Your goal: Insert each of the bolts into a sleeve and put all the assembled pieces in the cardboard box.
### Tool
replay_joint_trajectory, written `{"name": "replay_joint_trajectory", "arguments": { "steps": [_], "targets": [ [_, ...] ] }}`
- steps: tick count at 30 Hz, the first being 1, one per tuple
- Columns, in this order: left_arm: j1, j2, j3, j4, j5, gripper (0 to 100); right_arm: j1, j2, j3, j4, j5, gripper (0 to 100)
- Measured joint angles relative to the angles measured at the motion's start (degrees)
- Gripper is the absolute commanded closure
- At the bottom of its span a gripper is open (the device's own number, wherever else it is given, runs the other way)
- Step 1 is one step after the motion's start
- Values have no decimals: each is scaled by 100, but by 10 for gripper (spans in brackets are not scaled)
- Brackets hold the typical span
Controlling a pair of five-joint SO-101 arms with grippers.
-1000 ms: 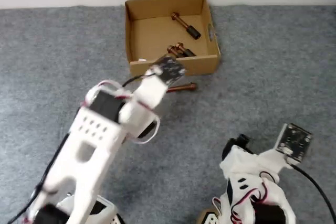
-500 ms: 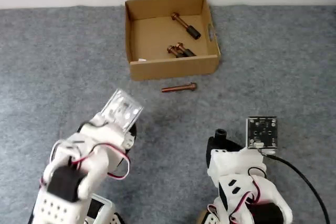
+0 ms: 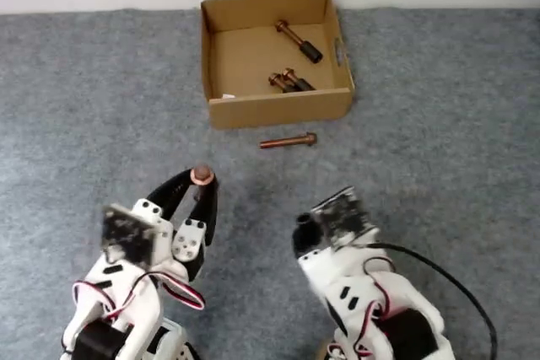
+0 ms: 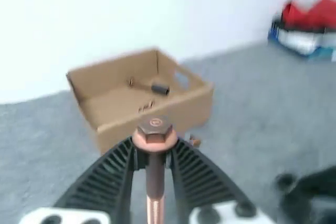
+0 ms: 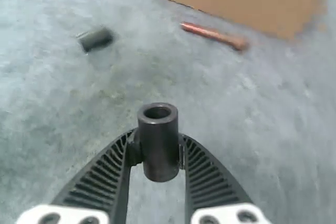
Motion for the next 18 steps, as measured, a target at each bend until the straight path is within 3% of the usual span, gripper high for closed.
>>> {"name": "replay_joint_trajectory", "arguments": {
  "steps": [7, 18],
  "targets": [
    [246, -26, 35, -870, 1424, 994, -791, -9, 413, -765, 545, 991],
    [923, -26, 229, -1116, 2462, 994, -835, 0, 536, -1644, 905, 991]
  ]
}}
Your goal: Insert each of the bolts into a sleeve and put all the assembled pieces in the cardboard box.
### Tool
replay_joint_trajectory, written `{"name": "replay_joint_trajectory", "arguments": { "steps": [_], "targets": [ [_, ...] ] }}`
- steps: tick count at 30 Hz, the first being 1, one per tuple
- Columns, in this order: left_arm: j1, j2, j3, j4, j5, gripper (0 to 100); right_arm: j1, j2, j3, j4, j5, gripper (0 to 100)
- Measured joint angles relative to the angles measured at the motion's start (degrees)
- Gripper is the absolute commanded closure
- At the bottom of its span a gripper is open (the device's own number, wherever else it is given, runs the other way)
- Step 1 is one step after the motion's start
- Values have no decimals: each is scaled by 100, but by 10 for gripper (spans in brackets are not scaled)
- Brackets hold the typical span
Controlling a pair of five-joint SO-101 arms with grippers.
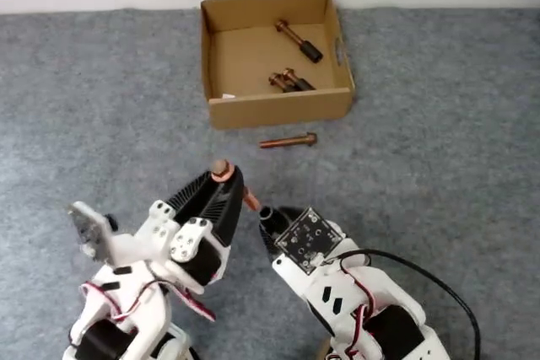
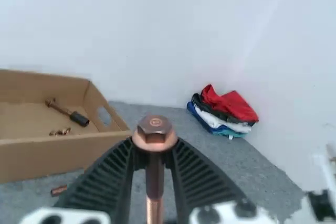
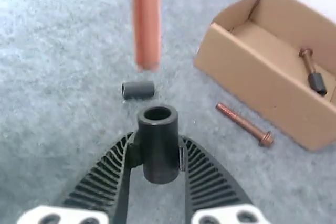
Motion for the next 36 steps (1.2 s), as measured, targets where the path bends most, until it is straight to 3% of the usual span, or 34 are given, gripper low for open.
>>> {"name": "replay_joint_trajectory", "arguments": {
  "steps": [11, 18, 27, 36],
  "targets": [
    [9, 0, 343, 0, 193, 994, -9, 0, 0, -132, 176, 991],
    [9, 0, 730, -642, 246, 994, -18, 0, 0, -132, 176, 991],
    [167, 9, 853, -695, 237, 994, -18, 0, 0, -132, 176, 991],
    [580, 0, 844, 501, -378, 992, -35, 0, 9, -132, 176, 991]
  ]
}}
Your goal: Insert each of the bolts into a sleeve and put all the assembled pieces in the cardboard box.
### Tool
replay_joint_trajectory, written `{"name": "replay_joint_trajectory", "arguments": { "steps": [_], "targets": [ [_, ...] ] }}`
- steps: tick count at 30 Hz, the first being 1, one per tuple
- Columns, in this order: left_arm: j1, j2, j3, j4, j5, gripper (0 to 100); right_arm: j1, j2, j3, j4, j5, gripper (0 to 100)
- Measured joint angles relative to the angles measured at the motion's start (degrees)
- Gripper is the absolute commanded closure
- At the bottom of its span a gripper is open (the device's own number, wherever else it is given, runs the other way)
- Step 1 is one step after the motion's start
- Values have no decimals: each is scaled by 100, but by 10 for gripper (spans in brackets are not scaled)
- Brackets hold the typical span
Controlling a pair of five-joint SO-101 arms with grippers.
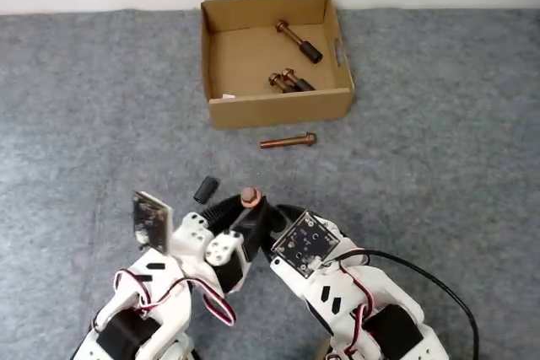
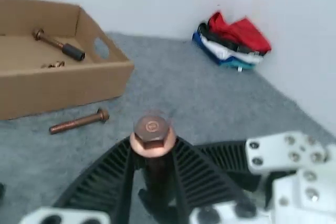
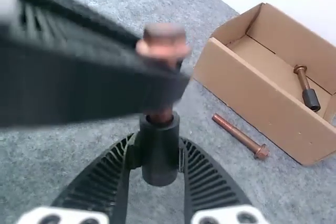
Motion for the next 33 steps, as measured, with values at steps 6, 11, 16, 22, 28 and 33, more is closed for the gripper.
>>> {"name": "replay_joint_trajectory", "arguments": {
  "steps": [6, 11, 16, 22, 28, 33],
  "targets": [
    [9, -9, 105, 35, -571, 883, 0, 0, 0, 0, 0, 991],
    [-53, -18, 255, 53, -967, 807, 9, 9, 0, 0, 0, 991],
    [-132, -18, 246, 316, -1152, 806, 18, -9, 9, 0, 9, 991],
    [-132, 0, 123, 352, -1187, 808, 9, -9, 0, 0, 9, 991],
    [-176, 0, -448, 765, -1213, 816, 9, -9, 0, 0, 9, 991],
    [-651, -9, -949, 1090, -1213, 942, 9, -9, 0, 0, 9, 991]
  ]
}}
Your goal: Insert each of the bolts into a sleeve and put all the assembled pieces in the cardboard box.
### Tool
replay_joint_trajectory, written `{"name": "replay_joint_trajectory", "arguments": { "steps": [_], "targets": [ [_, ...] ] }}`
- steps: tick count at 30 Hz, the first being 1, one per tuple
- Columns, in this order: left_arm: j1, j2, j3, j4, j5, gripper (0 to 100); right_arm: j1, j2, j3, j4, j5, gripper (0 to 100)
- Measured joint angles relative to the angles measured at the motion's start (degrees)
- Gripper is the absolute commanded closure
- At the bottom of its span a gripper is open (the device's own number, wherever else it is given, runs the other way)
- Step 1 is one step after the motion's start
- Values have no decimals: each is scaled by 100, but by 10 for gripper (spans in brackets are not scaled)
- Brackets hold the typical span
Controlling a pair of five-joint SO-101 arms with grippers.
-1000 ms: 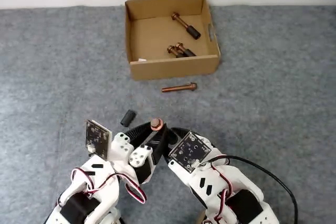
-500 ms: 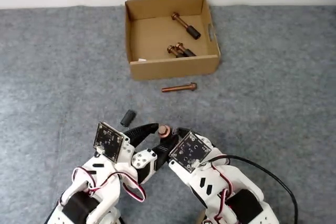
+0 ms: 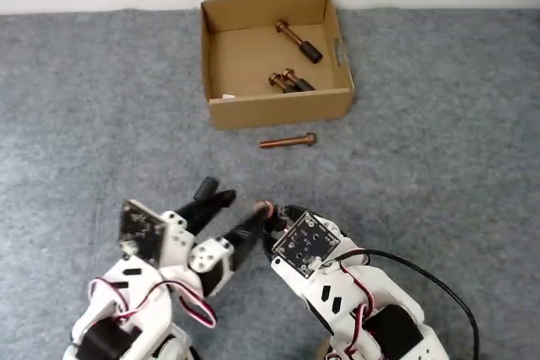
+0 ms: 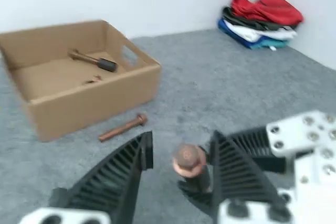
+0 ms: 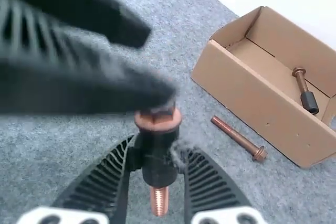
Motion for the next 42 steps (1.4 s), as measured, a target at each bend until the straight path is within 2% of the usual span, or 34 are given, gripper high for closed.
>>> {"name": "replay_joint_trajectory", "arguments": {
  "steps": [2, 5, 9, 12, 15, 19, 23, 28, 42],
  "targets": [
    [-316, 0, -79, 9, 0, 998, 53, 0, 0, 18, 0, 991],
    [-914, 0, -97, 18, 0, 994, 466, 0, 0, 141, -158, 991],
    [-1785, 0, 97, 18, 0, 994, 1398, 0, -9, 440, -721, 991],
    [-2444, 0, 501, 18, 0, 994, 1820, 9, -185, 774, -1240, 991],
    [-3015, 0, 1037, 18, -352, 994, 2057, 0, -536, 1152, -1609, 991],
    [-3437, 9, 1811, -141, -897, 994, 2312, 193, -1055, 1538, -1899, 991],
    [-3666, 9, 2347, -378, -1143, 994, 2505, 862, -1635, 1582, -2154, 991],
    [-3666, 9, 2400, -396, -1204, 994, 2514, 2330, -2558, 1433, -2365, 991],
    [-3701, 9, 2400, -369, -1213, 994, 2523, 7147, -6040, -730, -2409, 991]
  ]
}}
